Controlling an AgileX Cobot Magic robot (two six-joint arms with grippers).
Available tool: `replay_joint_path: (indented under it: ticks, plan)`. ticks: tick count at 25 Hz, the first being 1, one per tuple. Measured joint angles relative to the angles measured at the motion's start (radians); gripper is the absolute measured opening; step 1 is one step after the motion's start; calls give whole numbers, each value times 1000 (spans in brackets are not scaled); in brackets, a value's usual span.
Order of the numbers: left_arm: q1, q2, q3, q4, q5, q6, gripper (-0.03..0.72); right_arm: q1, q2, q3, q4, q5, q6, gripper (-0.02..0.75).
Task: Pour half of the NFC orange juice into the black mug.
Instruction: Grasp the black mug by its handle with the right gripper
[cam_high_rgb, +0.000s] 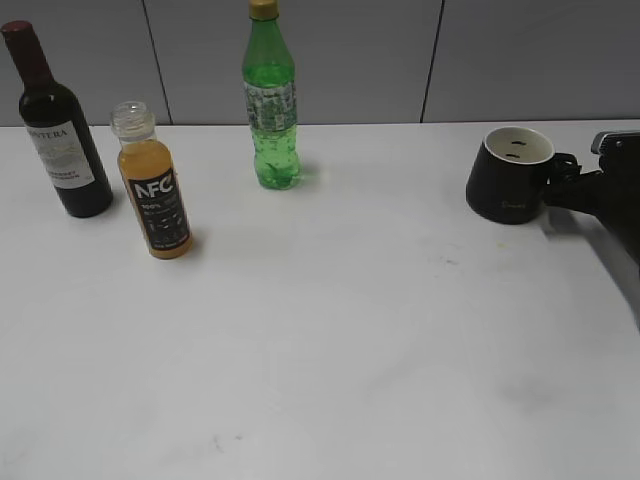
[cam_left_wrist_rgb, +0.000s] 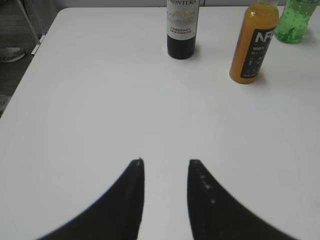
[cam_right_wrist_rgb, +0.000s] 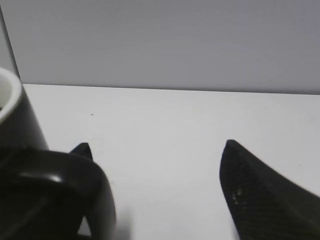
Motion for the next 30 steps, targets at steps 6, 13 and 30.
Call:
replay_joint_path:
  ticks: [6,13,30]
  plan:
    - [0,0,0,0,0,0,238,0,1,-3,0,1,5,595]
    - [0,0,0,0,0,0,238,0,1,-9,-26,15,60,301]
    - [0,0,0,0,0,0,238,7,-3,6,-47,17,73,26]
